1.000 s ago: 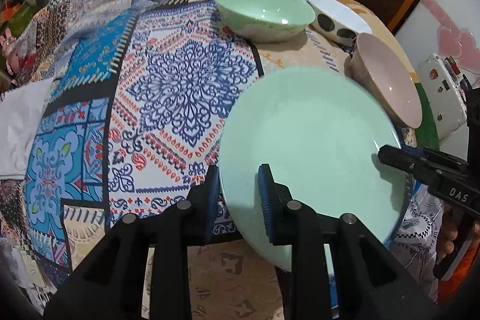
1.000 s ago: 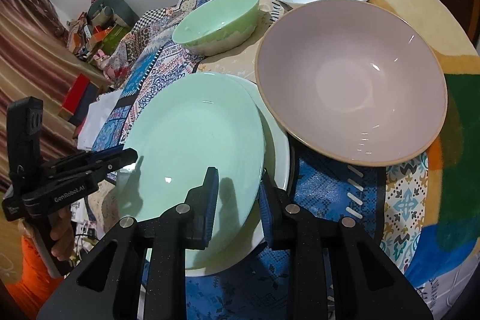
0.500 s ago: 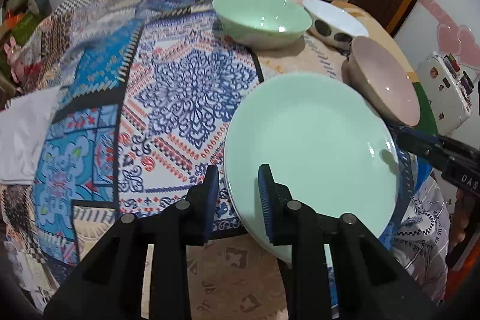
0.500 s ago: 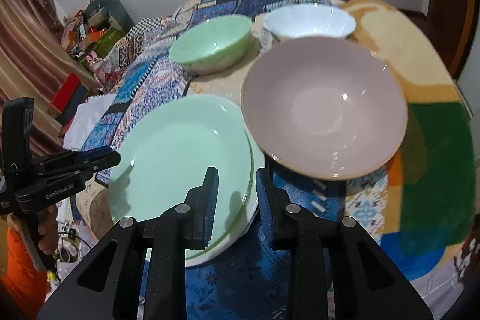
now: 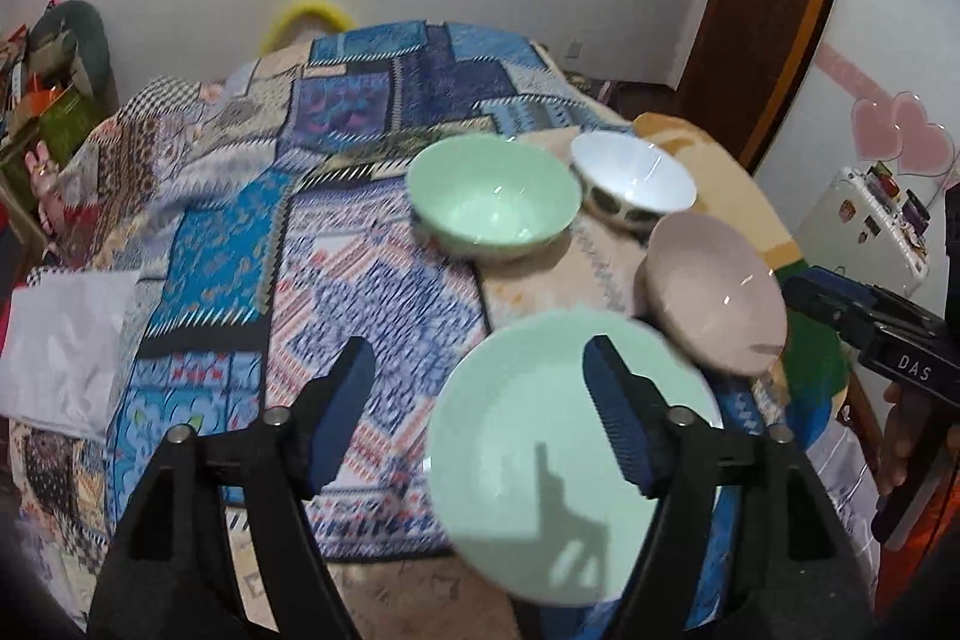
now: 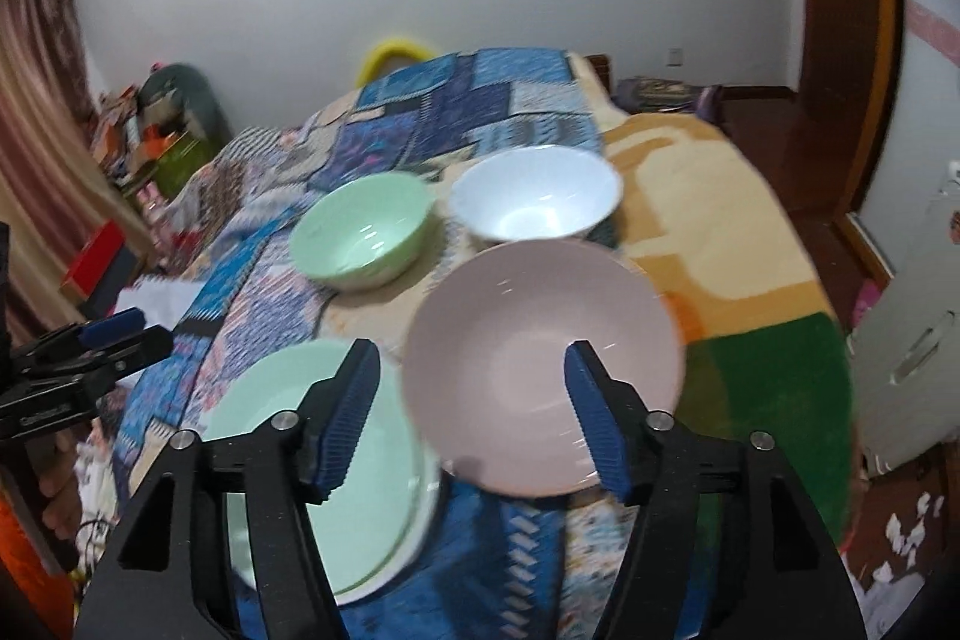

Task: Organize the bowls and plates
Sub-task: 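Open both tools to release the pale green plate rim, then move both tools to the rim of the large pink bowl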

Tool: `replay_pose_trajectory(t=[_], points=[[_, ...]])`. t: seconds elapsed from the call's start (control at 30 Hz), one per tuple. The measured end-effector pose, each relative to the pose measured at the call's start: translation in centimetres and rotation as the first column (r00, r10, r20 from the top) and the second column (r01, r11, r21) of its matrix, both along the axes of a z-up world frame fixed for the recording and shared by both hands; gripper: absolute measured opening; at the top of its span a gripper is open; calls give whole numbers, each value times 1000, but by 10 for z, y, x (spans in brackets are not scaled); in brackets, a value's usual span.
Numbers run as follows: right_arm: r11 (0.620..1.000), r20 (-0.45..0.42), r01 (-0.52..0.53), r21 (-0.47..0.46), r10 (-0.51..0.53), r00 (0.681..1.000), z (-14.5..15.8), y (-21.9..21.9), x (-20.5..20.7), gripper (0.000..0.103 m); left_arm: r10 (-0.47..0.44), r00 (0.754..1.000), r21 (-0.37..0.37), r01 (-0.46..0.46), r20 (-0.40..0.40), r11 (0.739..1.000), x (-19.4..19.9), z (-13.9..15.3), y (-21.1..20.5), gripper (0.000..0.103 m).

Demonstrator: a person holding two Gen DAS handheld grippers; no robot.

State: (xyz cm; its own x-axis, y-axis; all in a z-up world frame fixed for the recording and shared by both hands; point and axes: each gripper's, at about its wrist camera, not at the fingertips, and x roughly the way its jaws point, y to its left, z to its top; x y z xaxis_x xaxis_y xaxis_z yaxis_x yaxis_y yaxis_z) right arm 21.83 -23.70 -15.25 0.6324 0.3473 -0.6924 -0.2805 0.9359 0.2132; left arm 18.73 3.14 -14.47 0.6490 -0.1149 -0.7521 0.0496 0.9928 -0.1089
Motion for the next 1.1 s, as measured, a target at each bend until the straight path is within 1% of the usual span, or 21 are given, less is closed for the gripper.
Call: replay_pose_trajectory(t=[0.03, 0.07, 0.1, 0.2, 0.3, 0.57, 0.7, 0.73, 0.83, 0.9, 0.97, 1.03, 1.1], points=[[1000, -1, 15, -6, -15, 1000, -1, -5, 3, 61, -9, 1000, -7, 9, 3, 1000, 6, 1, -5, 77], [1000, -7, 29, -12, -29, 1000, -3, -9, 7, 61, -16, 1000, -15, 16, 5, 1000, 11, 2, -10, 82], [999, -14, 41, -15, -41, 999, -5, -14, 10, 62, -21, 1000, -21, 21, 6, 1000, 15, 2, -14, 84], [997, -27, 69, -20, -70, 997, -9, -26, 14, 63, -44, 999, -25, 44, -1, 999, 32, -1, -32, 84], [995, -42, 95, -27, -96, 995, -16, -38, 18, 64, -67, 997, -30, 66, -25, 997, 49, -10, -49, 84], [991, -103, 129, -14, -130, 986, -39, -62, 26, 64, -115, 987, -36, 112, -114, 993, 88, -44, -88, 84], [990, -112, 138, 2, -137, 984, -47, -68, 28, 64, -142, 980, -36, 138, -141, 990, 99, -61, -104, 84], [991, -113, 136, 6, -134, 984, -49, -68, 28, 64, -146, 978, -37, 142, -149, 989, 101, -65, -106, 83], [992, -118, 125, 24, -122, 986, -53, -70, 29, 64, -151, 973, -54, 144, -177, 988, 107, -76, -111, 75], [993, -121, 111, 30, -106, 987, -55, -69, 31, 63, -153, 969, -61, 144, -192, 988, 111, -82, -115, 66], [994, -120, 100, 33, -95, 988, -58, -68, 33, 57, -155, 966, -64, 145, -207, 987, 114, -87, -119, 61], [996, -130, 79, 40, -74, 989, -61, -66, 35, 45, -159, 963, -69, 147, -217, 987, 117, -90, -120, 54], [996, -141, 70, 50, -62, 988, -65, -64, 37, 38, -165, 959, -75, 151, -229, 986, 119, -93, -122, 46]])
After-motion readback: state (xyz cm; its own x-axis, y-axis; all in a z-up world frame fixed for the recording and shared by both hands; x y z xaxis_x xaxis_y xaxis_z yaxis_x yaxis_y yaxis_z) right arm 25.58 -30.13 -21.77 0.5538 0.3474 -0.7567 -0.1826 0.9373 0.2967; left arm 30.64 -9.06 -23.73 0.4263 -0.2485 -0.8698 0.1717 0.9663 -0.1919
